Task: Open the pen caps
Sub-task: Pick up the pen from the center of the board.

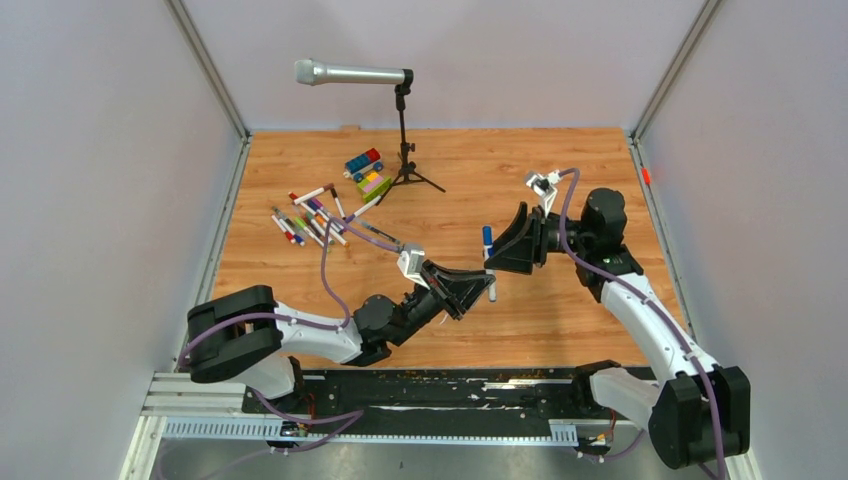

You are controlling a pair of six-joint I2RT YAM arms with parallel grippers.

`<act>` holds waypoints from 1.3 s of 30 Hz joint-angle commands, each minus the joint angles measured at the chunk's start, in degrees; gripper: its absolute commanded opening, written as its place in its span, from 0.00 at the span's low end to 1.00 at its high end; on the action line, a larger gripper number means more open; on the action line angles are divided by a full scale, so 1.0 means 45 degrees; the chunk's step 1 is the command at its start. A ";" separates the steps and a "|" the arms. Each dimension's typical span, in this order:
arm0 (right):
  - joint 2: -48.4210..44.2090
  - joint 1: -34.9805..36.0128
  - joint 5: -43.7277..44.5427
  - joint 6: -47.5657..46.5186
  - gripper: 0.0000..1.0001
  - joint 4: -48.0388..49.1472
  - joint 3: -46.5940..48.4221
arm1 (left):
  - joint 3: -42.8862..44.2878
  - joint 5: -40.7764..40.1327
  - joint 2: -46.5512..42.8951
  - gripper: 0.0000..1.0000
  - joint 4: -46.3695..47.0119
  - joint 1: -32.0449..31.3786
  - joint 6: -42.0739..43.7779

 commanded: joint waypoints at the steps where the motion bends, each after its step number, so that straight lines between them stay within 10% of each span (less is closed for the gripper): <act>1: -0.0417 0.0075 0.0205 0.0614 0.51 0.1041 -0.0303 | 0.0104 -0.0427 -0.0052 0.01 0.0683 -0.0108 0.0309; 12: -0.0456 0.0536 0.0078 0.0219 0.07 0.1145 -0.0579 | 0.0109 -0.0723 -0.0006 0.10 0.0286 -0.0168 -0.0131; 24: -0.0841 -0.0172 -0.1450 -0.6263 0.00 -0.3832 0.0147 | -0.1292 0.0522 -0.3191 0.96 -0.2218 0.0079 0.0321; 29: -0.1115 -0.0194 -0.2068 -0.7058 0.00 -0.4417 -0.0194 | -0.0212 0.1989 -0.4425 0.99 -0.5729 0.1479 -0.1251; 39: -0.1382 -0.0347 -0.1974 -0.7842 0.00 -0.4624 -0.0638 | 0.1385 0.2624 -0.3184 0.93 -0.5537 0.1817 -0.1387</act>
